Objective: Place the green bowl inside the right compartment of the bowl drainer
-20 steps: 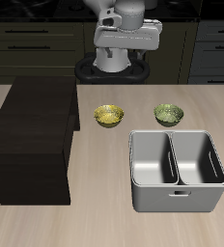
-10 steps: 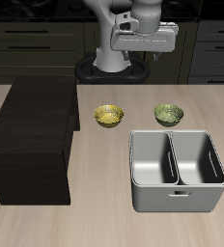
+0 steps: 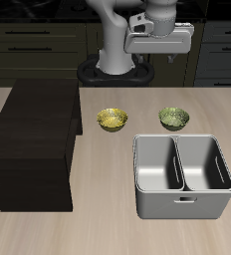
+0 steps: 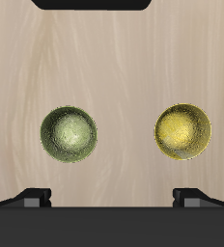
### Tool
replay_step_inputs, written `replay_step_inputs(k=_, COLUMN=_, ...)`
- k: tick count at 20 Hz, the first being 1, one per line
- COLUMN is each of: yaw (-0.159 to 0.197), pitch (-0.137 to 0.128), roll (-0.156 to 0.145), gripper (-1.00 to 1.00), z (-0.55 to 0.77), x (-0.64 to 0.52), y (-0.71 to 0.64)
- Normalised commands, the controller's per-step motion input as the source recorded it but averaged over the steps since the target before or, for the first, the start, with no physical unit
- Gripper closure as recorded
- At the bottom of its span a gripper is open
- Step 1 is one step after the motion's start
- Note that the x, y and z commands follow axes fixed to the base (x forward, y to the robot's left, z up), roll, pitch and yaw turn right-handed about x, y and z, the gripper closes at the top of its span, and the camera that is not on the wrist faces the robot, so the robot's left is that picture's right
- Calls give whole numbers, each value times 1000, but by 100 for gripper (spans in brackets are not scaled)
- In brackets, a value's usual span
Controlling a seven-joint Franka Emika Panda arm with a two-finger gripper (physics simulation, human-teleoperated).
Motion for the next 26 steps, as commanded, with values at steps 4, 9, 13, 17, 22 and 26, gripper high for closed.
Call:
replay_step_inputs(k=4, yaw=6, pitch=-8, roll=-15, gripper=-100, z=-11, x=53, y=123)
replay_step_inputs(k=9, yaw=17, pitch=-23, roll=-10, gripper=-100, z=40, x=27, y=75)
replay_step_inputs(k=13, yaw=18, pitch=-12, roll=6, gripper=-100, z=-42, x=35, y=148)
replay_step_inputs(k=17, yaw=19, pitch=-4, roll=-7, gripper=-100, z=-86, x=24, y=-24)
replay_step_inputs(k=22, yaw=2, pitch=27, roll=-17, gripper=-100, z=-208, x=84, y=1)
replay_step_inputs(k=26, yaw=-1, pitch=40, roll=2, gripper=-100, z=-285, x=46, y=79)
